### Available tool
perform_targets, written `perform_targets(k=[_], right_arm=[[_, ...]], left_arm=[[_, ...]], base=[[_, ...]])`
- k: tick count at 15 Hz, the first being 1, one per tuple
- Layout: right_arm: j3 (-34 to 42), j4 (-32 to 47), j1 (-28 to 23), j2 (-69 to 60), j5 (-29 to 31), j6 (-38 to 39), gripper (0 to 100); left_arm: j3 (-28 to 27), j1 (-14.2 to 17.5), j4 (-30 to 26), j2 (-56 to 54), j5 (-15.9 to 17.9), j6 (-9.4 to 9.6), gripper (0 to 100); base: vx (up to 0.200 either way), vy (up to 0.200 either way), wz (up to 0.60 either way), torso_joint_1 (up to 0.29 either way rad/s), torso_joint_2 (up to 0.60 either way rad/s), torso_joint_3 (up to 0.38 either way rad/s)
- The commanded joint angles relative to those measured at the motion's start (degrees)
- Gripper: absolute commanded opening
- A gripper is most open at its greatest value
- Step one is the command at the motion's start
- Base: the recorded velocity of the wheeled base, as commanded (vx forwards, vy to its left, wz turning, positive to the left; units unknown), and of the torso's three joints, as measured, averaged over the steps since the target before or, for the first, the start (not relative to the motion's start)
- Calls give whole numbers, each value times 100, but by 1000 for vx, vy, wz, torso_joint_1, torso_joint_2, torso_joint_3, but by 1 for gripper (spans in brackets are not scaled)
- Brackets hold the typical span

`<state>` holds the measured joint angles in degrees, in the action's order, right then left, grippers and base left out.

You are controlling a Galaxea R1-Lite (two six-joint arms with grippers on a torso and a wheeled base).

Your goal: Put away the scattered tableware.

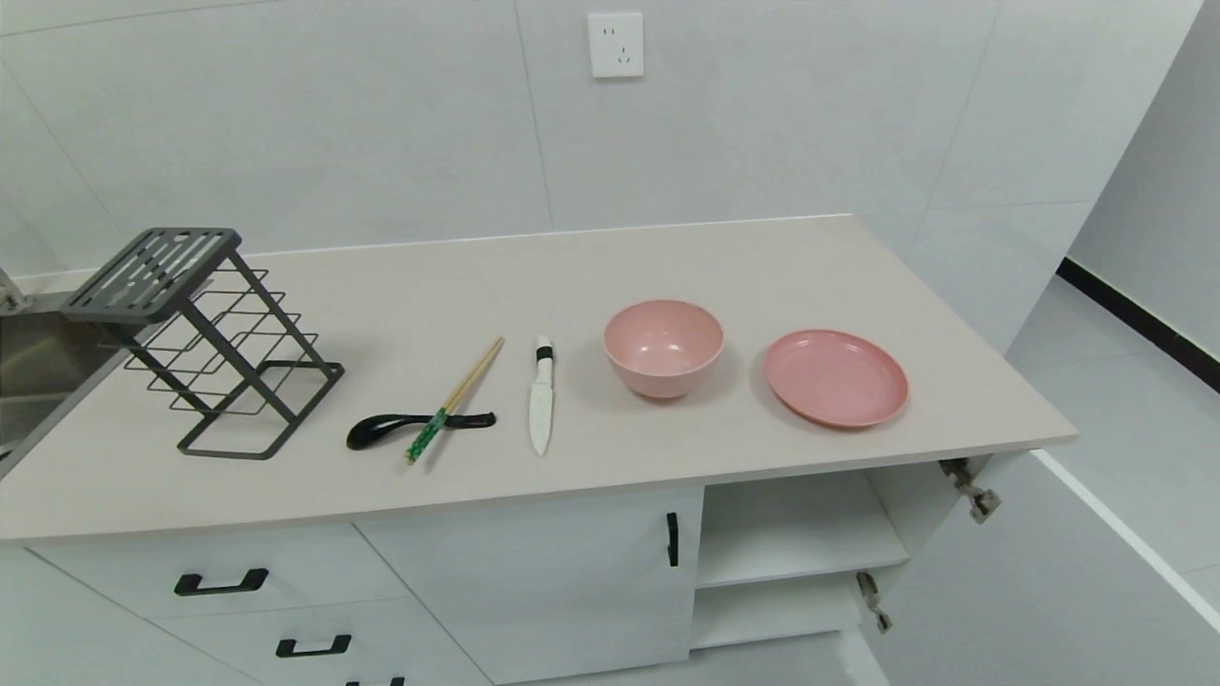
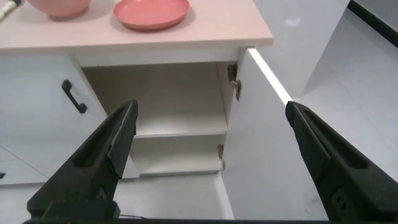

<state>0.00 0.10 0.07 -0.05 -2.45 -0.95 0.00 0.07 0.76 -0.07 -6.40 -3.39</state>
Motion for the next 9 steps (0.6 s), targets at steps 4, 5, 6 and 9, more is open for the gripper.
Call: perform_targets(k=[4,5,6,9], right_arm=[[0,-1,1,5,-1,-2,100],[0,-1,1,5,-1,7,100],[0,-1,1,5,-1,7,100],[0,-1,1,5,-1,-2,100]], left_arm=[[0,1,4,7,-2,-4,100],[0,1,4,7,-2,-4,100],[0,1,4,7,-2,5,100],[0,1,4,7,-2,5,100]], base=[[150,0,0,204,-403,-187],[0,0,0,36,-105,-46],[0,0,0,0,0,0],[0,0,0,0,0,0]])
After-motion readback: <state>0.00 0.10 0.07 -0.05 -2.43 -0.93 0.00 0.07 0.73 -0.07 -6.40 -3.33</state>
